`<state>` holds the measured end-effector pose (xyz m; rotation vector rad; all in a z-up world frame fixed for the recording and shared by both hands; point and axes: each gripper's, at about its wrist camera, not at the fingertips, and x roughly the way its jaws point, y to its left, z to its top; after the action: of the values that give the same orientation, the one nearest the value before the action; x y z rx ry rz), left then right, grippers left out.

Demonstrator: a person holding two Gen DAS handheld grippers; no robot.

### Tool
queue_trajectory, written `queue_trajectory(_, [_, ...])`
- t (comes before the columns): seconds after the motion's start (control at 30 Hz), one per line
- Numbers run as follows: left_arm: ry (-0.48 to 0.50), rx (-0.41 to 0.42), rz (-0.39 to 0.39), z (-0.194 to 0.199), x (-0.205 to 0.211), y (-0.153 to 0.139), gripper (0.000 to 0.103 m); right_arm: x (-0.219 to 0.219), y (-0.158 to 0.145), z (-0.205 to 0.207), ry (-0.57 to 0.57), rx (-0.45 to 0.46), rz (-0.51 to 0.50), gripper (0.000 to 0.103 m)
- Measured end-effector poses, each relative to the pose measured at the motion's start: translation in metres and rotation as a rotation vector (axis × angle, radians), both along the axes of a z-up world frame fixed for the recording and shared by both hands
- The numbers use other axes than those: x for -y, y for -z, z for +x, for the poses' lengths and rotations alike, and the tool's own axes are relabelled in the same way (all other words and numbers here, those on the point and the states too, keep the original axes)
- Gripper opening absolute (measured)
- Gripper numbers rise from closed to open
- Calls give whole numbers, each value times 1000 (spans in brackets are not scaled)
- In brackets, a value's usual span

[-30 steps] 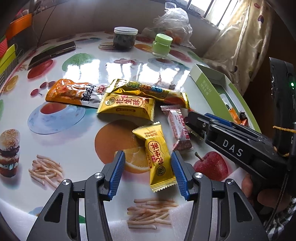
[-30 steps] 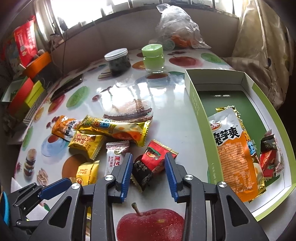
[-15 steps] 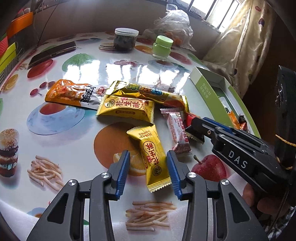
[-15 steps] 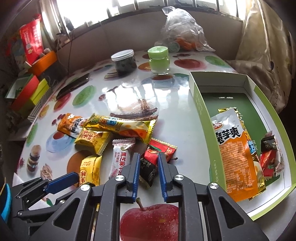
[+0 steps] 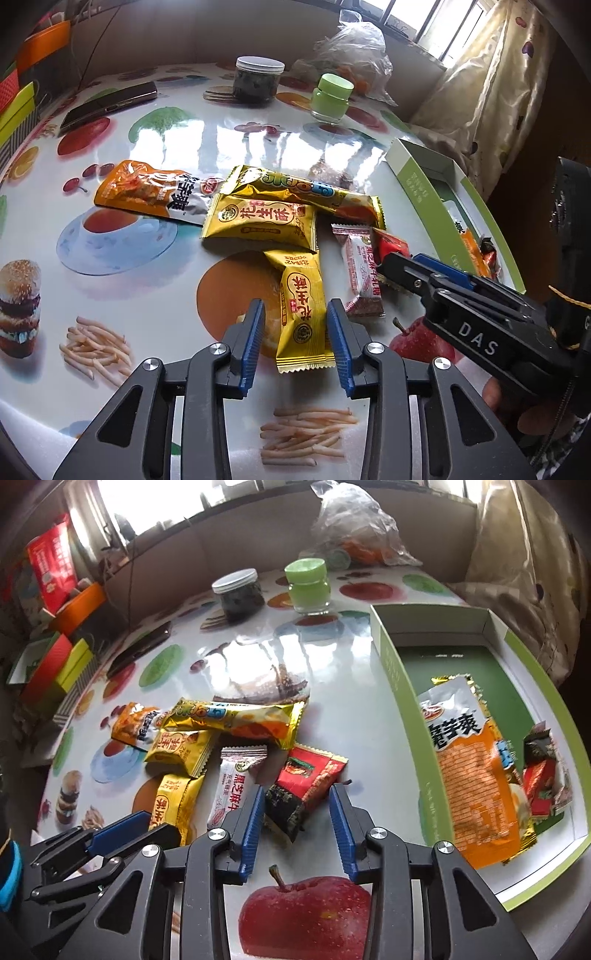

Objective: Organize snacks
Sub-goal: 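Grasp the yellow peanut candy with the left tool while the right tool grasps a red chocolate packet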

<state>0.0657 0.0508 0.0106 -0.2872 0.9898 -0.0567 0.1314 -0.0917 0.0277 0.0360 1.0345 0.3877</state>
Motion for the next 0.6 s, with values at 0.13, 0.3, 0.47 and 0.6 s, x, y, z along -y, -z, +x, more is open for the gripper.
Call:
queue_trajectory(0.13, [0, -8, -6, 3, -3, 1, 43, -3, 2, 3, 16, 3, -22, 36])
queue_trajectory(0.3, [12, -9, -15, 4, -1, 0, 47, -2, 0, 4, 29, 6, -25, 36])
queue_trajectory(0.47, [16, -18, -3, 10, 3, 4, 48, -1, 3, 12, 48, 1, -20, 36])
queue_trajectory(0.6, [-1, -24, 26, 14, 3, 3, 48, -4, 3, 14, 47, 8, -36, 36])
